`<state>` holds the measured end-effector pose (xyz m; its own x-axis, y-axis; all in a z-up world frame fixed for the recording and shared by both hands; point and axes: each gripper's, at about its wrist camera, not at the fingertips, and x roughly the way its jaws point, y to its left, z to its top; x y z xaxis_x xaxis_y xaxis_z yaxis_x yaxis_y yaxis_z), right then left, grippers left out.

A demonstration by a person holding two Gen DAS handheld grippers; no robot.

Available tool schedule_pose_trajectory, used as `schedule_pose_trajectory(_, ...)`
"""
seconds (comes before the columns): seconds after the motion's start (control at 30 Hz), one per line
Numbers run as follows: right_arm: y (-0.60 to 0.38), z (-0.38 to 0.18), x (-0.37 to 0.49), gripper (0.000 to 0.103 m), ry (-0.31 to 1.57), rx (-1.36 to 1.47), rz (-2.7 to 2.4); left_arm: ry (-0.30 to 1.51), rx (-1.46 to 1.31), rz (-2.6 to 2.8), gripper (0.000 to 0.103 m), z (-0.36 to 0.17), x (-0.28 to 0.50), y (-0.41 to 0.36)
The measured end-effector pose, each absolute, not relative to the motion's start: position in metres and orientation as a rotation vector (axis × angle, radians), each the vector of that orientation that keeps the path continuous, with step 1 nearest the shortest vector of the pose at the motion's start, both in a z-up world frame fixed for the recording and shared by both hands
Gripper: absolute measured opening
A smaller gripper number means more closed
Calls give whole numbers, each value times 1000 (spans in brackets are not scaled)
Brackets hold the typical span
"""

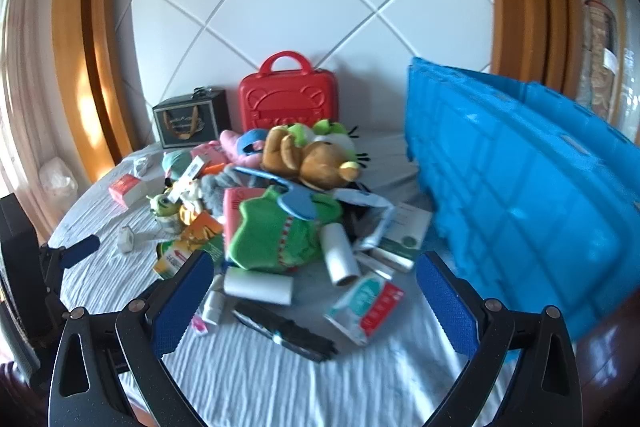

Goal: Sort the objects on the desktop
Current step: 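Move both tools toward the pile of items on the bed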

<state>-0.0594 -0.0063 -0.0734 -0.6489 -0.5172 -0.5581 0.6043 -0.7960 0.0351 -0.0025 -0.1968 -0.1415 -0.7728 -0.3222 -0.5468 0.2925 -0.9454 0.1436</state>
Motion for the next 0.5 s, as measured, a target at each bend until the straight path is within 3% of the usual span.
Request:
schedule_pose_trajectory(0.17,-75,-89,-82,103,185,782,-2317,-136,862,-2677,103,-149,-15,-243)
schedule_pose_trajectory(0.5,-197,-140,-108,102,257,852,-2135,-86,937,-2669,103,-183,-17,-302)
